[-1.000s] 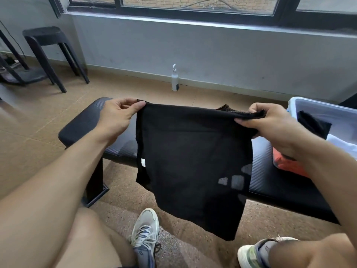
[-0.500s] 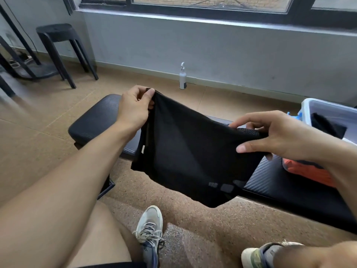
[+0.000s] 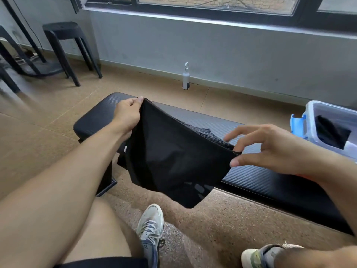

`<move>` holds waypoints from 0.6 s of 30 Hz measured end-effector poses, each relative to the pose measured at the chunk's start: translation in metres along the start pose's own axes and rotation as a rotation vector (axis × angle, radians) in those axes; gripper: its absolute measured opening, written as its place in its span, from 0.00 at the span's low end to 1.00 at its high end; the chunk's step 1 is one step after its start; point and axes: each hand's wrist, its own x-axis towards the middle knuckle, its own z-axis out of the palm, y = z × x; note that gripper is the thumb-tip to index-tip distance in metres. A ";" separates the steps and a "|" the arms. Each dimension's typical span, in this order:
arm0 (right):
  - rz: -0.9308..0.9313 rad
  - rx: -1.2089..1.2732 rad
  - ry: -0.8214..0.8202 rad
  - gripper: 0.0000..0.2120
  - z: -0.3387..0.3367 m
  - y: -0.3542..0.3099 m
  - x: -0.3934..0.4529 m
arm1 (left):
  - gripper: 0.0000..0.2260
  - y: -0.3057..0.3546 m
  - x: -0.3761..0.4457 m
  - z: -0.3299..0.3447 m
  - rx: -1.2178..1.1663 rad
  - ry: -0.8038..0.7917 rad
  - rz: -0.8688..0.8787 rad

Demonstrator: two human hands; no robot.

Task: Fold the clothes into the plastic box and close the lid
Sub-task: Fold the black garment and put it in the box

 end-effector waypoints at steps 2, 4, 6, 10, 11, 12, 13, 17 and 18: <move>-0.167 0.105 0.061 0.07 -0.001 -0.015 -0.003 | 0.17 -0.002 -0.001 0.000 -0.050 -0.086 -0.032; -0.308 0.151 0.089 0.08 -0.003 -0.035 -0.005 | 0.16 -0.002 -0.006 0.005 -0.072 -0.175 -0.032; -0.384 0.178 0.106 0.10 -0.005 -0.051 -0.007 | 0.15 0.000 -0.009 0.010 -0.065 -0.243 -0.024; -0.281 0.012 0.217 0.10 -0.017 -0.040 -0.008 | 0.17 0.001 -0.008 0.015 -0.088 -0.282 -0.043; -0.201 -0.056 0.246 0.10 -0.020 -0.033 -0.009 | 0.17 0.000 -0.009 0.014 -0.115 -0.275 -0.053; -0.112 -0.097 0.278 0.11 -0.021 -0.027 -0.009 | 0.17 0.000 -0.008 0.015 -0.142 -0.269 -0.056; -0.028 -0.108 0.321 0.10 -0.022 -0.020 -0.009 | 0.17 -0.001 -0.007 0.015 -0.159 -0.269 -0.057; 0.253 -0.029 0.531 0.12 -0.015 0.001 -0.002 | 0.15 -0.003 -0.004 0.009 -0.211 -0.326 -0.060; 0.312 -0.015 0.549 0.13 -0.016 0.003 0.001 | 0.14 -0.003 -0.004 0.007 -0.225 -0.350 -0.054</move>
